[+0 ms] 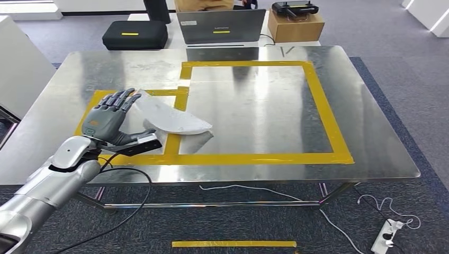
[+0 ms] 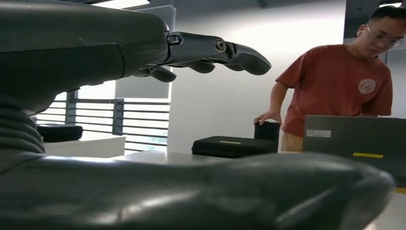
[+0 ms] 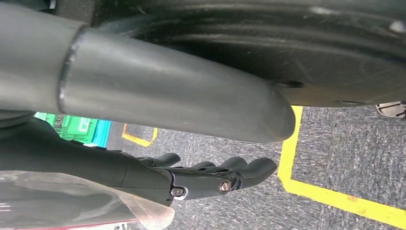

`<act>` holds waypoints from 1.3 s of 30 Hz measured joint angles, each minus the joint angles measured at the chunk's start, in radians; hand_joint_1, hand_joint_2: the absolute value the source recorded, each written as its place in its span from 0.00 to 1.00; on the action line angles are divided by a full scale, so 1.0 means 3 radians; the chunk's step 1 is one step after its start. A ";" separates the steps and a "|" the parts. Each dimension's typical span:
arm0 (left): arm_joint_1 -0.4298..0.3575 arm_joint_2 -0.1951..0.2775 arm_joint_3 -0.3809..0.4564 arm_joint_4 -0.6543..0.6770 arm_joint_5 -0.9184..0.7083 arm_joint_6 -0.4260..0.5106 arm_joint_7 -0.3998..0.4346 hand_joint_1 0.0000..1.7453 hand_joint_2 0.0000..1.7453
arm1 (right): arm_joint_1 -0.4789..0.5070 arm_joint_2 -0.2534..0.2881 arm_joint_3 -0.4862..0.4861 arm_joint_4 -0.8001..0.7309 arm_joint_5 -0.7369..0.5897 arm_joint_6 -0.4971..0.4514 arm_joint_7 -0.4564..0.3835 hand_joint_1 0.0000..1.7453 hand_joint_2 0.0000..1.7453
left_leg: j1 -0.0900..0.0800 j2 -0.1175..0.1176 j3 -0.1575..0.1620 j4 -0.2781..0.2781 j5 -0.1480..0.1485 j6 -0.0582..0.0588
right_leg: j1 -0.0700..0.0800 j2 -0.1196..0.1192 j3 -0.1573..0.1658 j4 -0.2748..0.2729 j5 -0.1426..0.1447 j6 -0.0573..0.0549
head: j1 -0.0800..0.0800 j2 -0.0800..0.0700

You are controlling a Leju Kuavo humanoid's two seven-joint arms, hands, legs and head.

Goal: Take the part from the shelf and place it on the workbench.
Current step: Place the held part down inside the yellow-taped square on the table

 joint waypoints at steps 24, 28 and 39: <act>0.0005 -0.0004 0.0003 0.0029 0.0063 -0.0030 -0.0002 0.00 0.00 | -0.0008 -0.0001 0.0048 0.0001 -0.0004 0.0006 0.0038 0.00 0.00 | 0.0032 0.0038 0.0038 -0.0071 0.0055 0.0075 | -0.0026 -0.0046 -0.0408 0.0878 -0.0450 0.0107 | 0.0027 0.0000; 0.0021 -0.0008 0.0004 0.0028 0.0075 -0.0039 0.0000 0.00 0.00 | -0.0010 -0.0001 0.0050 0.0003 -0.0008 0.0008 0.0040 0.00 0.00 | 0.0046 0.0034 0.0019 -0.0049 0.0062 0.0028 | -0.0053 -0.0025 -0.0091 0.0271 -0.0102 0.0137 | 0.0030 0.0000; 0.0045 0.0006 0.0008 0.0028 0.0082 -0.0047 0.0001 0.00 0.00 | -0.0002 0.0000 0.0054 0.0004 -0.0007 0.0015 0.0032 0.00 0.00 | 0.0054 0.0163 -0.0306 0.0892 -0.0557 -0.0123 | -0.0026 -0.0095 -0.0152 0.0000 0.0166 -0.0085 | -0.0006 0.0000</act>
